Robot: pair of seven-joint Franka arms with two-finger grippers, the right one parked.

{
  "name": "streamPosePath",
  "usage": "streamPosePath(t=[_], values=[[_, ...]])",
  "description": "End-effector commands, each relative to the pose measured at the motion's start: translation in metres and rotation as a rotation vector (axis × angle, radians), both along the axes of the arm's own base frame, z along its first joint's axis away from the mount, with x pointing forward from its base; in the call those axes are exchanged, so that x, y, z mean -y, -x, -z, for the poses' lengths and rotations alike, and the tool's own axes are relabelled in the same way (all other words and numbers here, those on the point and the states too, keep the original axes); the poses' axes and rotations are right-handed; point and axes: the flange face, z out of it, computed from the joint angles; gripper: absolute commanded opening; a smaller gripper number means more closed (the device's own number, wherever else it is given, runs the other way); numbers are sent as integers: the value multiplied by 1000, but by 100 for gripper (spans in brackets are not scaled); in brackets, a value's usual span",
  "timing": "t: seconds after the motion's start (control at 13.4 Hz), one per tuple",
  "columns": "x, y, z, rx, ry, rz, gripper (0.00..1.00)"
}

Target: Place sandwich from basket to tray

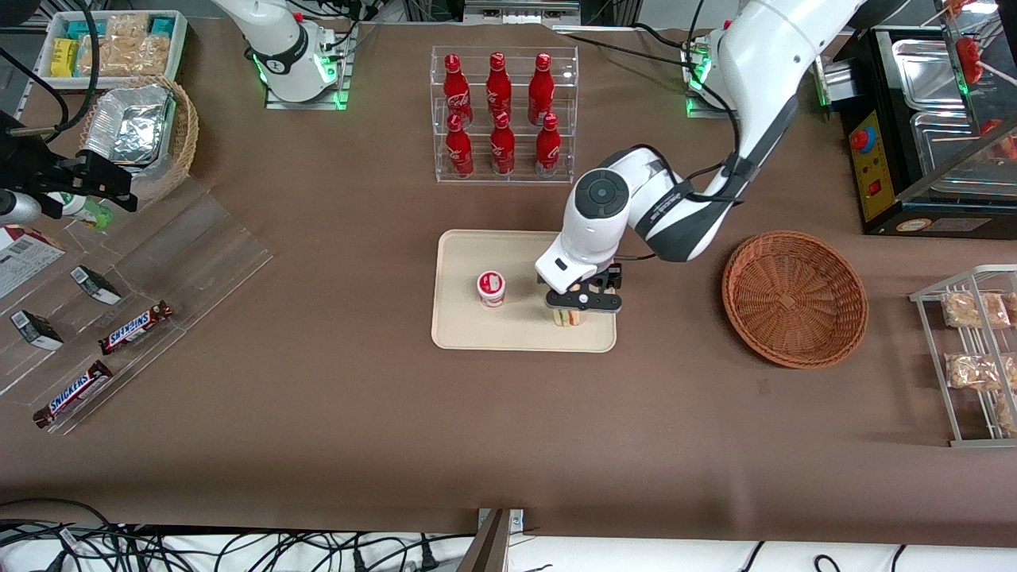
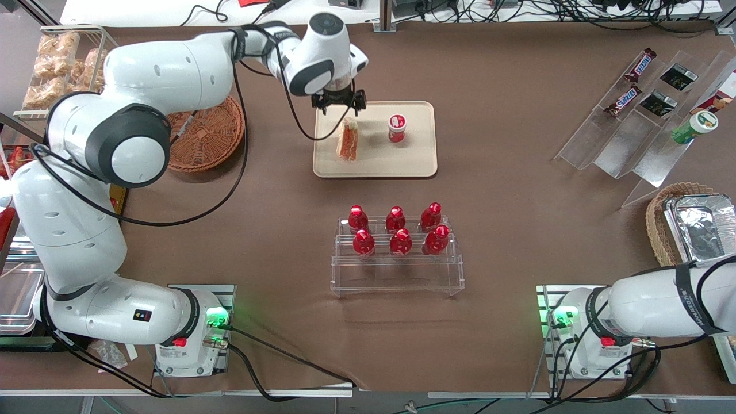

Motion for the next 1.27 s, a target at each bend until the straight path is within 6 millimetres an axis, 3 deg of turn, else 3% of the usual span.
streamPosePath(t=[0.0, 0.15, 0.3, 0.37, 0.67, 0.97, 1.2], values=[[-13, -16, -60, 14, 6, -83, 100], [-28, -21, -99, 17, 7, -135, 100], [-67, -33, -132, 28, -8, -202, 100], [-76, -31, -146, 31, -20, -217, 100], [-143, -39, -192, 22, -60, -323, 100], [-172, -41, -208, 8, -48, -378, 100], [-209, -45, -224, -25, -24, -340, 100]])
